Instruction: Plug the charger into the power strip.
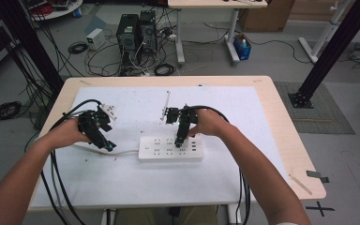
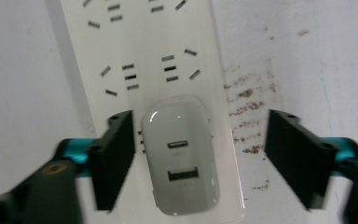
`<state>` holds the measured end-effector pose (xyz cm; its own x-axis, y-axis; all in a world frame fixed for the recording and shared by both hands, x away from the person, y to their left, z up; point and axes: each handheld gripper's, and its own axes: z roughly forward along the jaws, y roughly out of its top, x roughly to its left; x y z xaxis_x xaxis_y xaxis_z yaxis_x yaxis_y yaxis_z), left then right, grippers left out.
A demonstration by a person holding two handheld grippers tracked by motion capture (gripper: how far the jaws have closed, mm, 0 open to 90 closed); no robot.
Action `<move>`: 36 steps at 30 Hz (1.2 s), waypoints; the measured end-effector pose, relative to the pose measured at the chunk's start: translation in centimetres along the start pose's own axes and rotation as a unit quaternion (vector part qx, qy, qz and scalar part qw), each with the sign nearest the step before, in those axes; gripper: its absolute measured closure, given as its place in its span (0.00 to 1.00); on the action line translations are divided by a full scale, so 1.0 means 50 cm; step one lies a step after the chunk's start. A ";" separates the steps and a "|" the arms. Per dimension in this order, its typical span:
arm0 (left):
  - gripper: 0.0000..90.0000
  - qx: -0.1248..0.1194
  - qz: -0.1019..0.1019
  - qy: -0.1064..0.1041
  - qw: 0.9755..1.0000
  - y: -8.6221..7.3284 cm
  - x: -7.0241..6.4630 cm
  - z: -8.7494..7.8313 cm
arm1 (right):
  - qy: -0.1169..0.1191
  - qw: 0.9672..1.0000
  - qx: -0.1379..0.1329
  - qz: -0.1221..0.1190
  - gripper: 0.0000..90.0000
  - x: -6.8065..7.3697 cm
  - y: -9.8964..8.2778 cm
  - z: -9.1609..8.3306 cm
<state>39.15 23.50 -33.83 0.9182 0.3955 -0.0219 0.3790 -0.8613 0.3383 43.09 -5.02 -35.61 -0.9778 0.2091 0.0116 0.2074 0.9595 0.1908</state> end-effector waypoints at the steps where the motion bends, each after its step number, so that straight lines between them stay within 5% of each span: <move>1: 0.24 0.001 0.001 -0.001 1.000 -0.001 0.002 -0.003 | 0.003 1.000 -0.008 0.011 0.24 -0.003 -0.003 -0.008; 8: 0.24 -0.019 -0.024 0.006 1.000 -0.008 0.000 -0.007 | -0.015 0.996 -0.073 0.053 0.12 -0.020 -0.034 -0.069; 10: 0.24 -0.005 -0.006 0.008 1.000 -0.006 0.002 -0.013 | -0.029 0.993 -0.093 0.067 0.12 -0.025 -0.048 -0.089; 11: 0.24 -0.013 -0.015 0.008 1.000 -0.006 -0.002 -0.012 | -0.030 0.991 -0.102 0.078 0.12 -0.026 -0.057 -0.100; 12: 0.24 -0.006 -0.005 0.011 1.000 -0.004 -0.002 -0.017 | -0.045 0.988 -0.115 0.096 0.01 -0.029 -0.075 -0.120; 14: 0.24 -0.011 -0.008 0.011 1.000 -0.003 -0.004 -0.018 | -0.046 0.986 -0.121 0.104 0.01 -0.031 -0.085 -0.131; 17: 0.24 -0.013 -0.007 0.014 1.000 0.001 -0.006 -0.023 | -0.057 0.984 -0.114 0.128 0.01 -0.028 -0.120 -0.157; 27: 0.24 -0.023 -0.015 0.024 0.999 -0.002 -0.016 -0.038 | -0.116 0.981 -0.046 0.147 0.01 0.030 -0.268 -0.202; 36: 0.24 -0.029 -0.008 0.031 0.999 -0.004 -0.028 -0.047 | -0.128 0.974 -0.049 0.179 0.01 0.064 -0.330 -0.213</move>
<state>37.54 23.86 -31.66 0.9028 0.4290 0.0297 0.3840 -0.8354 0.3932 36.25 -22.19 -28.24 -0.8017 0.5790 -0.1482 0.5176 0.7966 0.3122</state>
